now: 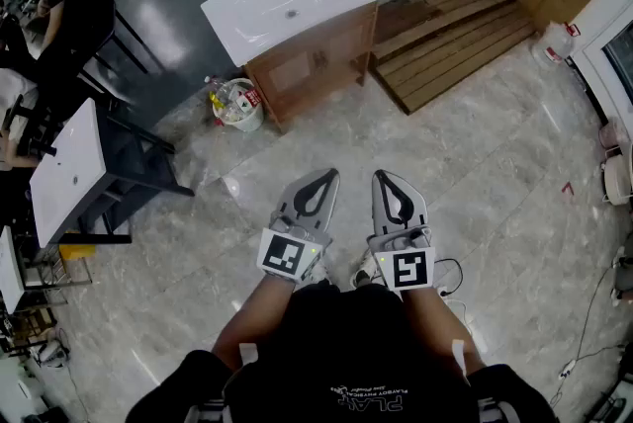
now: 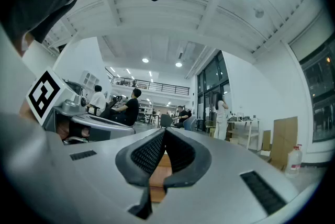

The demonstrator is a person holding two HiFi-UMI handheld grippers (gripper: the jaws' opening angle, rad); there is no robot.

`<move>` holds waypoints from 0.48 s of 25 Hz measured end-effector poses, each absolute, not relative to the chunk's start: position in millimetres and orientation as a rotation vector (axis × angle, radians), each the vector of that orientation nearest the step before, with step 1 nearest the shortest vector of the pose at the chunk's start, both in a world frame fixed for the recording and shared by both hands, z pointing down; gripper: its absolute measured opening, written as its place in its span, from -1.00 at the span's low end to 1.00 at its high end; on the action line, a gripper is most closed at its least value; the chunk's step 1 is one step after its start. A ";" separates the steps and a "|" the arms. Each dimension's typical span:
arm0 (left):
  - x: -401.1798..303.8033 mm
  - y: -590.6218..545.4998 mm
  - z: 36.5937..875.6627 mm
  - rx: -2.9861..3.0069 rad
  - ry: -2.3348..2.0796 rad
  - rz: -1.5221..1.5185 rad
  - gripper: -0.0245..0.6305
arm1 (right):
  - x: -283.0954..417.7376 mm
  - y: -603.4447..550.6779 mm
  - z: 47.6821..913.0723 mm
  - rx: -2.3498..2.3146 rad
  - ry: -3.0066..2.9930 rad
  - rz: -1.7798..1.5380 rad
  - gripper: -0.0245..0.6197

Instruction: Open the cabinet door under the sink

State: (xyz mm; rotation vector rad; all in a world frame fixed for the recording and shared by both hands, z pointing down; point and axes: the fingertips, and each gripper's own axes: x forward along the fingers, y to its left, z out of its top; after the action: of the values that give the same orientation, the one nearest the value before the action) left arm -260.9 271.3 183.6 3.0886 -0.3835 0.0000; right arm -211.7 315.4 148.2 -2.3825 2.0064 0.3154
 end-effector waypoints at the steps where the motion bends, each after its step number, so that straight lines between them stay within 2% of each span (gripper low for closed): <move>1: -262.8 271.2 182.1 3.087 -0.387 -0.010 -0.85 | -215.3 315.2 148.8 -2.390 2.010 0.321 -0.85; 12: -293.5 258.7 170.7 3.080 -0.435 -0.083 -0.85 | -243.9 297.0 142.4 -2.400 2.024 0.323 -0.85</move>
State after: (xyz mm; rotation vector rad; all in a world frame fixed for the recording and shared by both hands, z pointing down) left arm -293.5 258.7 170.7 3.0803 -0.4354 -0.0825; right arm -243.9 297.0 142.4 -2.4004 2.0245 0.3226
